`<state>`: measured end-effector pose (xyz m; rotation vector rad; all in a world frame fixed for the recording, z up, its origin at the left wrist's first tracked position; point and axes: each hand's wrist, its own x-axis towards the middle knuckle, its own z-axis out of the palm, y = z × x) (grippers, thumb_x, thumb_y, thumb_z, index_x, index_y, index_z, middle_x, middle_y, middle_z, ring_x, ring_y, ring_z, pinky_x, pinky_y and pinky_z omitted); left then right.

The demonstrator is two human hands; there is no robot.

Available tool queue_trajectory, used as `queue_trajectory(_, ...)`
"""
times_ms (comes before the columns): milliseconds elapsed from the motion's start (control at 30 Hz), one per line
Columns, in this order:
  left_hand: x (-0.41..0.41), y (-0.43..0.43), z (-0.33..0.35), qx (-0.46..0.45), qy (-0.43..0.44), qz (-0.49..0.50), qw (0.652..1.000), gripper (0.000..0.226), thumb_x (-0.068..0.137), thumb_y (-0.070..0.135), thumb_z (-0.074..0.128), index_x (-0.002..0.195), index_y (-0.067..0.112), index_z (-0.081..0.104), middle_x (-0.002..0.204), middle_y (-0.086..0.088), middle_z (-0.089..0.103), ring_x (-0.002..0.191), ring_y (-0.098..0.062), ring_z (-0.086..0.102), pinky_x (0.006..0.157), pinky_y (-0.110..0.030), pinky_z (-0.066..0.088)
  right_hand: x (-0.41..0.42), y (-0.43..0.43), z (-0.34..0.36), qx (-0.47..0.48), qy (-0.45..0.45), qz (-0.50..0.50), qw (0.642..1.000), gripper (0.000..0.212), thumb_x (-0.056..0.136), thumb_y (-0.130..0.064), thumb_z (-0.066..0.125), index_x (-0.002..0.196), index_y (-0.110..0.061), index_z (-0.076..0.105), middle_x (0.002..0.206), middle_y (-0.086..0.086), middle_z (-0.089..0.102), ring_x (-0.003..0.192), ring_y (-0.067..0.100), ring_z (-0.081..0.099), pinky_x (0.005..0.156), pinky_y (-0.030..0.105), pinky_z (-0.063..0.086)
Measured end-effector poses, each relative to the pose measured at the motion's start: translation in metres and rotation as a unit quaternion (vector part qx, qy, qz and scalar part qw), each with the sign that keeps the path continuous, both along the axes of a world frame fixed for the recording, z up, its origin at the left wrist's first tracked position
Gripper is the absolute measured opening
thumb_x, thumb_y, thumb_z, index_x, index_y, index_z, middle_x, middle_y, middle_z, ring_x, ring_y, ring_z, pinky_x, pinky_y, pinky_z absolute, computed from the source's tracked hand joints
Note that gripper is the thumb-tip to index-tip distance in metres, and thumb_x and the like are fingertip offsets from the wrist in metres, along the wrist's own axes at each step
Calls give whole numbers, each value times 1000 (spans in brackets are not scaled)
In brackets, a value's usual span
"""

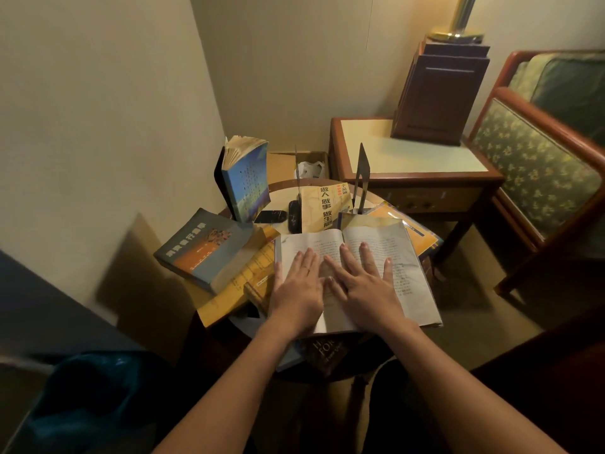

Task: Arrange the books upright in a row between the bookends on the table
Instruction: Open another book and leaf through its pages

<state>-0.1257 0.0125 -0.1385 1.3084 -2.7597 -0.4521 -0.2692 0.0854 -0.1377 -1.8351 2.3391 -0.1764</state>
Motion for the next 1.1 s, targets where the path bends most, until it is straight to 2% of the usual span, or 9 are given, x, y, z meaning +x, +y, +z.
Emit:
queue_trajectory(100, 27, 33, -9, 2, 49, 2, 999, 59, 106, 42, 18, 159, 24, 0, 166, 11, -8, 151, -5, -16, 123, -49, -11, 0, -1, -1, 0, -2, -2, 1000, 58, 100, -66, 12, 153, -54, -7, 164, -14, -19, 148, 24, -30, 117, 66, -12)
queue_trajectory(233, 48, 60, -15, -17, 32, 4, 999, 61, 104, 48, 19, 160, 27, 2, 165, 15, -6, 150, -2, -17, 122, -48, -13, -1, -1, -3, -1, 3, 0, 1000, 58, 99, -66, 11, 153, -54, -9, 164, -14, -20, 147, 25, -31, 116, 67, -13)
queue_trajectory(433, 33, 28, -7, -6, 17, 7, 1000, 56, 106, 44, 22, 158, 34, 4, 165, 17, -3, 151, -6, -12, 121, -56, -12, 0, -1, -2, -4, 6, -2, 1000, 59, 100, -65, 12, 154, -52, -7, 165, -13, -17, 148, 24, -30, 115, 64, -16)
queue_trajectory(667, 6, -23, 8, 11, -33, 29, 999, 55, 107, 46, 22, 157, 39, 1, 167, 5, -7, 153, -16, -12, 119, -59, -11, -1, 1, 2, -2, -1, -3, 1000, 59, 100, -66, 13, 154, -52, -4, 166, -13, -14, 149, 24, -28, 116, 64, -14)
queue_trajectory(833, 16, -18, 0, 9, -10, 85, 996, 64, 100, 63, 20, 157, 42, -1, 166, -5, -14, 153, -28, -14, 120, -55, -13, 0, 1, 0, -6, -2, 0, 1000, 59, 98, -68, 11, 153, -55, -6, 165, -14, -15, 148, 24, -29, 117, 64, -13)
queue_trajectory(933, 19, -21, 0, 14, -22, 112, 993, 74, 95, 72, 18, 158, 39, -2, 166, -16, -8, 153, -29, -14, 119, -56, -16, 0, 1, 0, -3, 2, -3, 1000, 59, 98, -69, 10, 152, -55, -7, 165, -14, -17, 148, 24, -30, 116, 64, -14)
queue_trajectory(1100, 20, -36, 2, 41, -37, 123, 991, 87, 87, 82, 25, 158, 39, 0, 166, -13, 10, 154, -31, -6, 113, -62, -19, 0, 1, -2, -7, 1, -6, 1000, 58, 99, -68, 10, 153, -56, -6, 165, -14, -17, 148, 24, -30, 117, 65, -13)
